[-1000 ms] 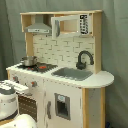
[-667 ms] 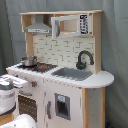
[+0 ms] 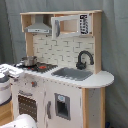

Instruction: Play with the kitchen

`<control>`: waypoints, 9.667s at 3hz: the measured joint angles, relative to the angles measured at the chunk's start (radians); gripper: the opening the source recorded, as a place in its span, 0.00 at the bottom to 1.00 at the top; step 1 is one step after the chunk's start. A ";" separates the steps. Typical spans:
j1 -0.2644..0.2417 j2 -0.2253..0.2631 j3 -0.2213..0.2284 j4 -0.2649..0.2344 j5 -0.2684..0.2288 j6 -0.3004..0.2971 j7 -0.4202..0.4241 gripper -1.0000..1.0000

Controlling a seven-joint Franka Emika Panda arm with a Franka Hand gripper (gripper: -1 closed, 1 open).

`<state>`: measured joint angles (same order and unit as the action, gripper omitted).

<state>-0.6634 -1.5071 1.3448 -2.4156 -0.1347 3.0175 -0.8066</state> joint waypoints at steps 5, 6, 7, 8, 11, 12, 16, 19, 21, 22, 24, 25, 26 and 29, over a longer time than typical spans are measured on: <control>0.054 -0.034 -0.221 0.104 -0.106 -0.337 0.313 1.00; 0.064 -0.034 -0.263 0.106 -0.164 -0.383 0.395 1.00; 0.078 -0.034 -0.309 0.108 -0.225 -0.433 0.473 1.00; 0.098 -0.034 -0.352 0.109 -0.287 -0.491 0.549 1.00; 0.177 -0.027 -0.414 0.110 -0.458 -0.719 0.806 1.00; 0.198 -0.021 -0.416 0.109 -0.498 -0.803 0.893 1.00; 0.215 0.000 -0.455 0.101 -0.590 -1.097 1.191 1.00; 0.147 0.040 -0.543 0.094 -0.630 -1.137 1.260 0.00; 0.090 0.058 -0.602 0.052 -0.629 -1.025 1.257 0.00; 0.067 0.072 -0.633 0.039 -0.629 -0.931 1.250 0.00; 0.027 0.124 -0.705 0.030 -0.629 -0.747 1.217 0.00; 0.026 0.149 -0.724 -0.021 -0.629 -0.656 1.217 0.00; 0.017 0.198 -0.724 -0.040 -0.630 -0.562 1.213 0.00; -0.059 0.360 -0.637 0.053 -0.629 -0.378 1.178 0.00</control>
<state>-0.7223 -1.1474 0.7082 -2.3628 -0.7642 2.6392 0.3718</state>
